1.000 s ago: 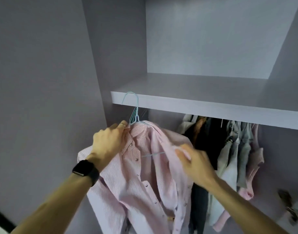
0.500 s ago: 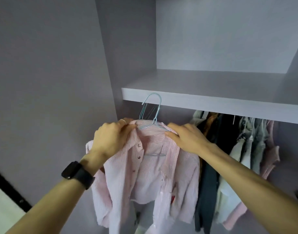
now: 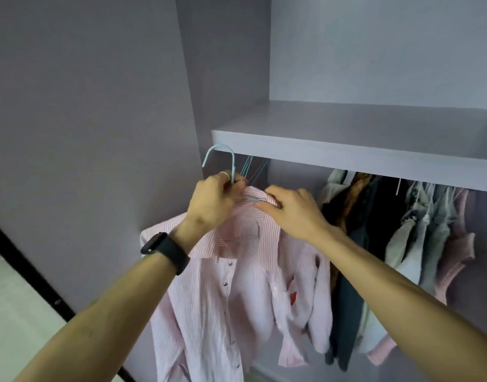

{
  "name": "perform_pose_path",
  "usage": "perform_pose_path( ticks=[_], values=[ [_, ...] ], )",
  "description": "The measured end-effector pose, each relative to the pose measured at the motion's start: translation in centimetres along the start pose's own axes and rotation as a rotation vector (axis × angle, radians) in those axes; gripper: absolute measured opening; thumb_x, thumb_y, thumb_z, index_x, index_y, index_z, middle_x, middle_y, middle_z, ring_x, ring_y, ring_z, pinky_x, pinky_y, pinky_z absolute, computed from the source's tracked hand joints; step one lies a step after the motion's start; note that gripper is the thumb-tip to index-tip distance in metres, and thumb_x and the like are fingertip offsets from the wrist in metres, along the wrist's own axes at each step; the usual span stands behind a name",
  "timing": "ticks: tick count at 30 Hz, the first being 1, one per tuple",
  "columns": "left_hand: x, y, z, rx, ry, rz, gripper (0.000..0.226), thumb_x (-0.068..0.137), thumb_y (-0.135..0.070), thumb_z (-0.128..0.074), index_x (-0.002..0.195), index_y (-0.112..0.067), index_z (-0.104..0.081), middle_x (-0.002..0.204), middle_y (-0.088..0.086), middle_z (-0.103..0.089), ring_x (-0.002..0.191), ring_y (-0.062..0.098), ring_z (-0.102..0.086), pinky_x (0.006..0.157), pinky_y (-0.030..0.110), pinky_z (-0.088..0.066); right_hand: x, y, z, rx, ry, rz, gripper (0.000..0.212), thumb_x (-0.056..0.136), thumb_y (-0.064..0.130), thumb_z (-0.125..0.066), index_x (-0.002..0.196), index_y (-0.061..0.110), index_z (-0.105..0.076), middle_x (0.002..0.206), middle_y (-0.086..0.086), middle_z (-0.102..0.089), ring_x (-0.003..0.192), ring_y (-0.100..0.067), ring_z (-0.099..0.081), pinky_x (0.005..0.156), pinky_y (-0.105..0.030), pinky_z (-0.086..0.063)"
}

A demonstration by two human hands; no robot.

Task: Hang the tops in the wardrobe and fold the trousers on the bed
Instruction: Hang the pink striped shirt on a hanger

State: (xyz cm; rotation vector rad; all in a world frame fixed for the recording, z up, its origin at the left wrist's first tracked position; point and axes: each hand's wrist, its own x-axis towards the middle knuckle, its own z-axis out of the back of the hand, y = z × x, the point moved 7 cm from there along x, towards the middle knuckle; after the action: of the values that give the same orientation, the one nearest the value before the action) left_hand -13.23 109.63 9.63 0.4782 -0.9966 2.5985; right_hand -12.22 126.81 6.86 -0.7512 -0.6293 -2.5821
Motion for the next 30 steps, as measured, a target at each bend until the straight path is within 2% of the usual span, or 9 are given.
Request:
perform_pose_path(
  ticks=[5,8,12,15,18,22,25,28,30],
  values=[
    [-2.2,-2.2,-1.8,0.189,0.131,-0.253,0.029,0.102,-0.047,-0.049,0.117,-0.03,-0.067,0.121,-0.012,-0.063,0.101,0.024,-0.066,0.083,0.045,-0.056,0.2,-4.3,0.8,0.483,0.16,-0.244,0.028,0.096,0.03,-0.067,0.073,0.014,-0.068,0.06,-0.003,-0.053,0.063,-0.009,-0.045,0.063,-0.033,-0.036],
    [-1.8,-4.4,-2.5,0.323,0.118,-0.322,0.052,0.099,-0.057,-0.033,0.124,-0.019,-0.06,0.13,-0.006,-0.053,0.103,0.029,-0.062,0.074,0.045,-0.054,2.2,-3.0,1.6,0.336,0.199,-0.295,0.037,0.096,0.033,-0.064,0.067,0.011,-0.063,0.058,0.001,-0.048,0.061,-0.007,-0.043,0.056,-0.026,-0.035],
    [-0.4,-4.3,-2.5,0.308,0.13,-0.414,0.04,0.099,-0.05,-0.052,0.107,-0.014,-0.067,0.123,-0.005,-0.054,0.107,0.023,-0.053,0.081,0.042,-0.048,1.8,-2.6,1.5,0.144,0.556,-0.321,0.034,0.098,0.049,-0.058,0.081,0.02,-0.066,0.074,0.006,-0.059,0.066,-0.008,-0.051,0.058,-0.02,-0.037],
    [0.3,-2.7,-3.2,0.177,0.202,-0.35,0.032,0.093,-0.054,-0.06,0.094,-0.024,-0.071,0.096,-0.009,-0.062,0.092,0.014,-0.056,0.084,0.04,-0.051,-0.3,-4.7,2.4,0.447,0.441,-0.413,0.019,0.097,0.051,-0.057,0.1,0.038,-0.071,0.077,0.026,-0.063,0.069,-0.001,-0.054,0.064,-0.02,-0.037],
    [1.6,-2.0,-3.5,0.089,0.222,-0.269,0.022,0.086,-0.051,-0.072,0.086,-0.029,-0.074,0.079,-0.012,-0.068,0.082,0.006,-0.059,0.08,0.038,-0.053,-1.4,-3.7,1.1,0.387,0.44,-0.276,0.042,0.099,0.038,-0.062,0.06,0.051,-0.066,0.053,0.025,-0.055,0.056,0.003,-0.048,0.06,-0.019,-0.034],
    [2.2,-2.8,-4.3,0.011,0.286,-0.254,0.016,0.083,-0.047,-0.078,0.079,-0.032,-0.074,0.075,-0.013,-0.069,0.074,0.01,-0.063,0.078,0.04,-0.055,-0.3,-5.2,1.4,0.344,0.285,-0.286,0.042,0.099,0.032,-0.064,0.06,0.016,-0.061,0.056,0.005,-0.044,0.057,-0.008,-0.037,0.059,-0.032,-0.03],
    [2.3,-5.1,-4.7,-0.007,0.283,-0.376,0.023,0.082,-0.052,-0.076,0.081,-0.03,-0.073,0.088,-0.011,-0.065,0.083,0.014,-0.06,0.08,0.042,-0.053,0.9,-4.8,2.8,0.315,0.23,-0.317,0.04,0.097,0.033,-0.065,0.065,0.009,-0.064,0.061,-0.01,-0.048,0.061,-0.009,-0.041,0.058,-0.03,-0.031],
    [3.0,-5.7,-4.5,-0.002,0.255,-0.377,0.019,0.083,-0.048,-0.077,0.087,-0.03,-0.076,0.095,-0.013,-0.064,0.087,0.011,-0.061,0.084,0.041,-0.053,0.1,-5.3,2.9,0.209,0.353,-0.362,0.047,0.098,0.042,-0.061,0.059,0.016,-0.06,0.054,0.011,-0.05,0.053,0.0,-0.044,0.052,-0.021,-0.032],
    [3.6,-4.4,-4.1,-0.052,0.224,-0.279,0.012,0.084,-0.044,-0.078,0.083,-0.033,-0.074,0.085,-0.012,-0.07,0.081,0.011,-0.065,0.083,0.039,-0.054,-1.4,-7.3,4.5,0.273,0.244,-0.4,0.041,0.095,0.055,-0.058,0.076,0.023,-0.076,0.072,0.016,-0.069,0.073,0.003,-0.061,0.07,-0.017,-0.044]
  ],
)
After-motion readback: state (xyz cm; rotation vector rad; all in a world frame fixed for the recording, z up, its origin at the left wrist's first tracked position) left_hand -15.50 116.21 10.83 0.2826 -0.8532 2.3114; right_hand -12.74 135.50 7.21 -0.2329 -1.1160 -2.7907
